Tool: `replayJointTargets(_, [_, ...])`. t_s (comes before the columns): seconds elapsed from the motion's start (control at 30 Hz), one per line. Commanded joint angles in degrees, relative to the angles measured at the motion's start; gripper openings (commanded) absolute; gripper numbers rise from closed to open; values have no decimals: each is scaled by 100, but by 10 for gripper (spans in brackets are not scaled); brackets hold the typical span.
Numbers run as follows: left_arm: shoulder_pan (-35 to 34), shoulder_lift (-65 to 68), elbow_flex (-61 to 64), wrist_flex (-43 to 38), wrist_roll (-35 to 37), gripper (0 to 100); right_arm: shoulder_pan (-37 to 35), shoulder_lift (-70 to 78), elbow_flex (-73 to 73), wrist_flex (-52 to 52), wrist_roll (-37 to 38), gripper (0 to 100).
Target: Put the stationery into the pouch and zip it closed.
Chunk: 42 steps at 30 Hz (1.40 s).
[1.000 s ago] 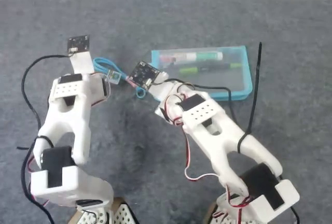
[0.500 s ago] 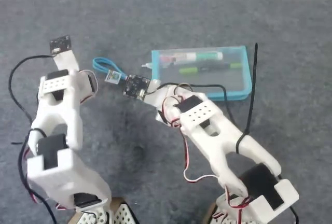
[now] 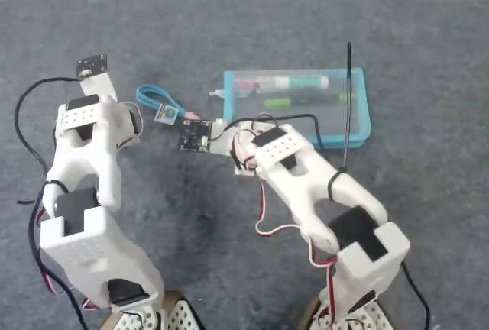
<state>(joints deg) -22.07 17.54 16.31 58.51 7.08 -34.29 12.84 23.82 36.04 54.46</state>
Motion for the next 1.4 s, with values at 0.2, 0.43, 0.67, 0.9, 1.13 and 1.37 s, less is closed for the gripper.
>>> replayJointTargets(0.2, [0,-88,-286,97,-97,13,215,22,-413,22,141,248])
replayJointTargets(0.43, [0,-88,-286,105,-97,13,119,259,-220,-4,343,247])
replayJointTargets(0.67, [0,-88,-303,237,-97,13,136,312,-325,40,343,141])
replayJointTargets(0.9, [0,-88,-303,246,-97,13,145,312,-299,48,343,136])
replayJointTargets(1.13, [0,-70,-303,237,-97,13,154,321,-299,48,334,7])
replayJointTargets(1.37, [0,-44,-303,220,-97,13,154,312,-281,57,308,7])
